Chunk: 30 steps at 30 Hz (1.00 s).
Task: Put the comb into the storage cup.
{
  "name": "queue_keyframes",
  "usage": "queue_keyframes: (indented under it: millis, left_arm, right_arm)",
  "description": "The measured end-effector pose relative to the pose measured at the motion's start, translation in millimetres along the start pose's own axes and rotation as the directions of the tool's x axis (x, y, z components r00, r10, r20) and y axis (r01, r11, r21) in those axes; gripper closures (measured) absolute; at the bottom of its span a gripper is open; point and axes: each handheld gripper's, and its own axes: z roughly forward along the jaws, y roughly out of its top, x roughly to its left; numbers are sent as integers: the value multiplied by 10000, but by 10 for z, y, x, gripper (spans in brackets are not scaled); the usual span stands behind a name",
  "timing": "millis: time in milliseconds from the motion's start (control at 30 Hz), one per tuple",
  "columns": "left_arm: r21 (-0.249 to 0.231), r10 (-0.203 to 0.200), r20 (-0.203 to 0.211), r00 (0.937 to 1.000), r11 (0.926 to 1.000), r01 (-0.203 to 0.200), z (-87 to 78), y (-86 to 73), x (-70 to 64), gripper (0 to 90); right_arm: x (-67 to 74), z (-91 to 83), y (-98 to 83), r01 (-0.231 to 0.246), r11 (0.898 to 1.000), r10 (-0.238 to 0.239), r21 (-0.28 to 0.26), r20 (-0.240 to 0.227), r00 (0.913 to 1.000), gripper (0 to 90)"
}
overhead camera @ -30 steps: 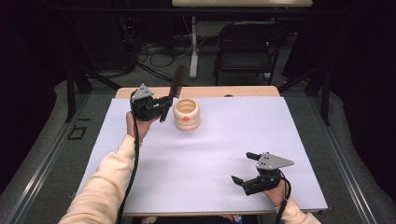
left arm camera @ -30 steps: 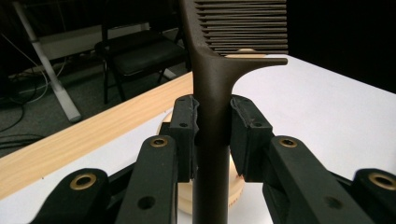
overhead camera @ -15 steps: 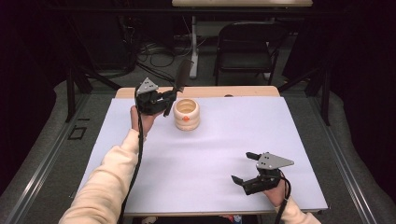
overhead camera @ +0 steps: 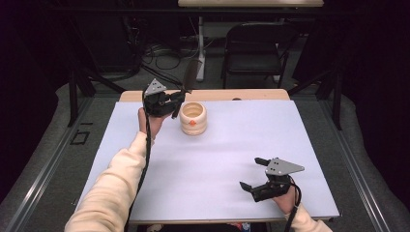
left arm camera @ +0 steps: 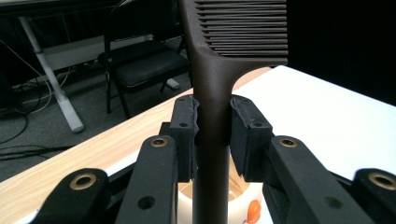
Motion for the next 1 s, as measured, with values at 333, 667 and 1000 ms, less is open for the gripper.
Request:
queue_keyframes:
  millis: [333, 667, 1000]
  left_arm:
    - [-83, 86, -123, 9999, 9999, -87, 27, 64, -27, 722]
    - [-261, 71, -104, 9999, 9996, -74, 44, 133, -20, 722]
    - [-323, 236, -19, 9997, 9992, -236, 117, 196, -68, 722]
  right_arm:
    - [2, -4, -1, 19, 10000, -19, -2, -21, 10000, 0]
    - [4, 4, 0, 15, 10000, -14, 29, -39, 10000, 0]
    - [1, 3, -1, 22, 10000, -22, -5, -34, 10000, 0]
